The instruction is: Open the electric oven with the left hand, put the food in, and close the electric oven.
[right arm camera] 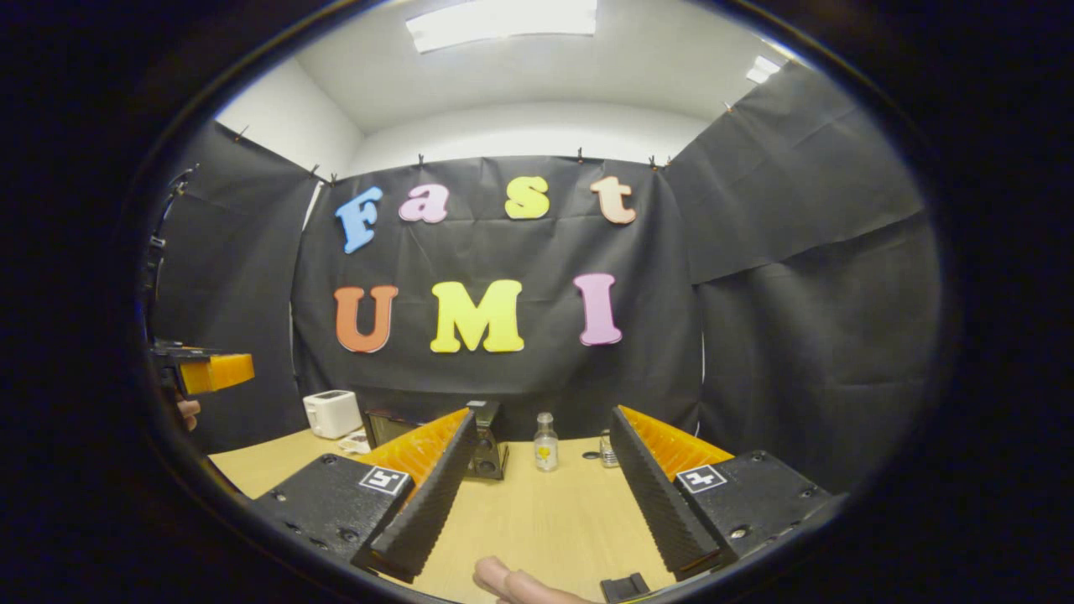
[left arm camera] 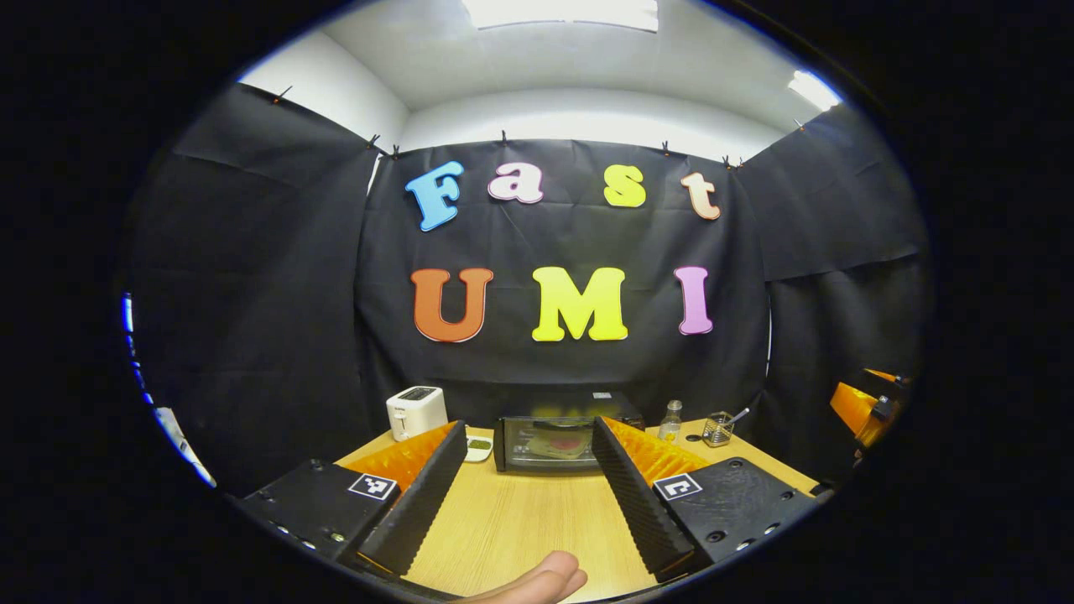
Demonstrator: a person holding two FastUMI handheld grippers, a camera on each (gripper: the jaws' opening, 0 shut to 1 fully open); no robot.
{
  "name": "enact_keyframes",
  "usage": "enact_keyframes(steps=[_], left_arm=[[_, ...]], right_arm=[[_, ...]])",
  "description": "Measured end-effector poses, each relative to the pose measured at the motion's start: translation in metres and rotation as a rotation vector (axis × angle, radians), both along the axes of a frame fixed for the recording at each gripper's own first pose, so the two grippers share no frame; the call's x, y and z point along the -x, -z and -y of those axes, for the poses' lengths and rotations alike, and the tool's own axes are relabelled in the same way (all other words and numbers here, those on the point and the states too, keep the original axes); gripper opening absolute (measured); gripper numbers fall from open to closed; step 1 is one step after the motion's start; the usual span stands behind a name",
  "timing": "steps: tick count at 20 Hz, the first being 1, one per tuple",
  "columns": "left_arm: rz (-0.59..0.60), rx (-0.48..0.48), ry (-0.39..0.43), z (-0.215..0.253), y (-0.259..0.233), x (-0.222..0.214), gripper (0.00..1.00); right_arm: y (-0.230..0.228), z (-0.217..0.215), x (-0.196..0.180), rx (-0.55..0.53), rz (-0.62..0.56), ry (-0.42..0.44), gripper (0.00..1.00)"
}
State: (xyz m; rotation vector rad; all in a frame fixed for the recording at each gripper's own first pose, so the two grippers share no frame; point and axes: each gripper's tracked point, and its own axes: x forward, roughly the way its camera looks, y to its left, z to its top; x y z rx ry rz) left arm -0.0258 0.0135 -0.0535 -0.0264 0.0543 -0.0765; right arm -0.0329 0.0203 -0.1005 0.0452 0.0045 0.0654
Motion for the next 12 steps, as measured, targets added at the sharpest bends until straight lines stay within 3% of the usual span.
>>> enact_keyframes(steps=[5,9,12], left_arm=[[0.010,0.033,0.003,0.004,0.007,0.038,0.95],[0.032,-0.019,0.006,0.008,0.004,0.041,0.95],[0.040,-0.022,0.014,0.016,0.004,0.039,0.95]], right_arm=[[-0.010,0.016,0.017,0.033,0.025,0.028,0.96],[-0.001,0.012,0.017,-0.007,0.012,-0.015,1.00],[0.007,0.026,0.011,-0.006,-0.009,0.018,0.96]])
